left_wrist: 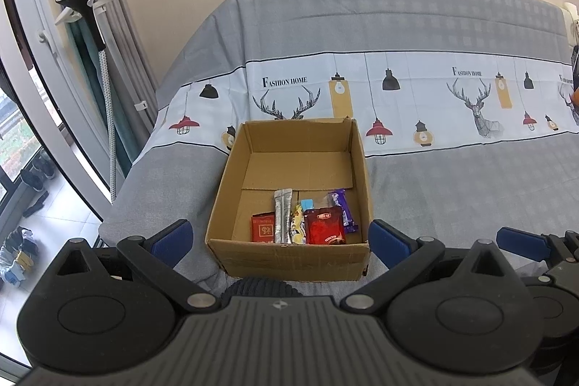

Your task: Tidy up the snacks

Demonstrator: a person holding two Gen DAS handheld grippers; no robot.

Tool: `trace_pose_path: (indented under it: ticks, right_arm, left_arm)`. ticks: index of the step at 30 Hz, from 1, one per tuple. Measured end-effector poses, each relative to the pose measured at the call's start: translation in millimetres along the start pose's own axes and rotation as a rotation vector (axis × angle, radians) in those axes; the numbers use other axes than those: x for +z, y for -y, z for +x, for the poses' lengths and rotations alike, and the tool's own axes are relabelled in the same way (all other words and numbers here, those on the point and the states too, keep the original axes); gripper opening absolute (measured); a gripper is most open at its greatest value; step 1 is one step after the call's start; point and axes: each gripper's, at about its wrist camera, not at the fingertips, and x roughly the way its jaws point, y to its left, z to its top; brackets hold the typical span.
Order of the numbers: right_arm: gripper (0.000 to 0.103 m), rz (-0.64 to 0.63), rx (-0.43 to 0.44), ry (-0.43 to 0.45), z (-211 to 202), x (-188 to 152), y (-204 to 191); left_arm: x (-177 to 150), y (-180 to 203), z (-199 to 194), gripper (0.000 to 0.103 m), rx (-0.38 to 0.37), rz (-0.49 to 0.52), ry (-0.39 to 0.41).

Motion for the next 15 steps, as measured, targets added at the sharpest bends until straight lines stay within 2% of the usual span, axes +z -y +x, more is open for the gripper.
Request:
trace_pose_path:
  ticks: [15]
  right_arm:
    - [0.102, 0.008, 0.003, -0.009, 3.7, -1.2, 3.5]
  left_arm:
    - [-0.5, 7.7, 6.5, 0.103, -0.005, 0.021, -0.007]
